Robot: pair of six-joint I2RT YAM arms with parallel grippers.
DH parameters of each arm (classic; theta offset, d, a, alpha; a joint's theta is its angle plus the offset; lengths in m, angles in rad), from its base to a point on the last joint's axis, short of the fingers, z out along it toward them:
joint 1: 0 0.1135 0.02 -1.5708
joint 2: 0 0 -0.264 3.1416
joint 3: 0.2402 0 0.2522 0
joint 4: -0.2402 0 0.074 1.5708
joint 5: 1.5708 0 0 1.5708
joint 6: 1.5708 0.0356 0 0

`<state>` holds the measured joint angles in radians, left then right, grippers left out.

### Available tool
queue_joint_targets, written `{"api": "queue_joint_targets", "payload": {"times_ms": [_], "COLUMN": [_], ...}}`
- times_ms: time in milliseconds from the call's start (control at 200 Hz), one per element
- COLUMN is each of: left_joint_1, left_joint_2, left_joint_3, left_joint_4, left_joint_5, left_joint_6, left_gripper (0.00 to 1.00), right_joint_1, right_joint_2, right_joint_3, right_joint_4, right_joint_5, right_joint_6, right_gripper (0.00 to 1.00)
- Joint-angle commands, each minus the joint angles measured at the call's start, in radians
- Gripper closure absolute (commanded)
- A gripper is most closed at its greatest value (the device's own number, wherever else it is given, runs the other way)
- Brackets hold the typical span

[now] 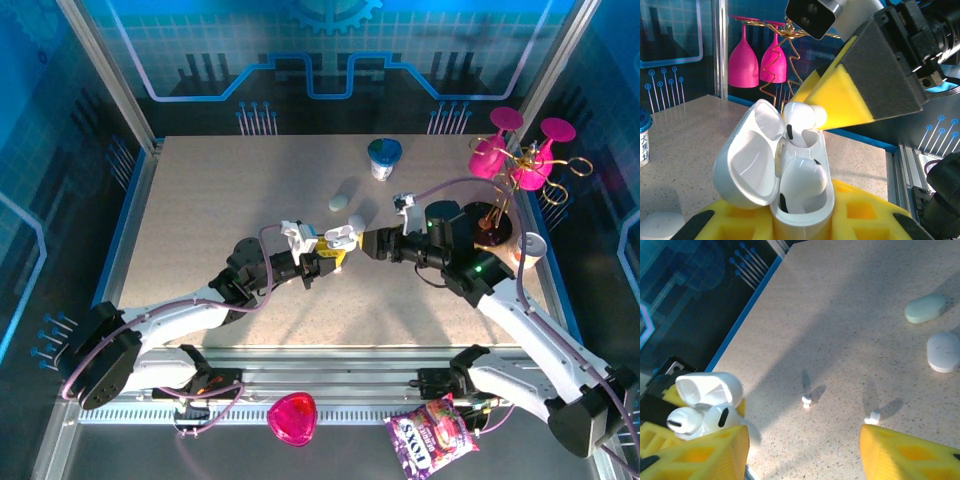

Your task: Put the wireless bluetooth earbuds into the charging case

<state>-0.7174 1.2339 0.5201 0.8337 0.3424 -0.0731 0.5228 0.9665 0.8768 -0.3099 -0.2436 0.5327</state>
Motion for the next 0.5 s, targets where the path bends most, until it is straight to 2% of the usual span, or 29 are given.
{"api": "queue_joint_targets", "payload": {"times_ms": [0,260,395,495], "left_joint_1": [-0.006,-0.006,-0.006,-0.006], "left_joint_2": [0.007,0.02,0.017,0.019], "left_joint_3": [0.026,0.031,0.023,0.015], "left_joint_4": [0.009,0.013,0.025,0.033], "left_joint_5": [-0.014,-0.01,0.001,0.013], "left_joint_6": [0.024,0.025,0.027,0.03], "left_gripper": [0.82,0.83,0.83,0.83], "right_joint_1": [0.041,0.08,0.059,0.041], "right_joint_2": [-0.005,-0.019,-0.053,-0.054], "right_joint_3": [0.019,0.033,0.024,0.024], "right_joint_4": [-0.042,-0.077,-0.061,-0.034], "right_joint_5": [0.012,0.044,0.061,0.025], "right_joint_6": [-0.039,-0.071,-0.047,-0.035], "right_gripper": [0.39,0.36,0.34,0.34]}}
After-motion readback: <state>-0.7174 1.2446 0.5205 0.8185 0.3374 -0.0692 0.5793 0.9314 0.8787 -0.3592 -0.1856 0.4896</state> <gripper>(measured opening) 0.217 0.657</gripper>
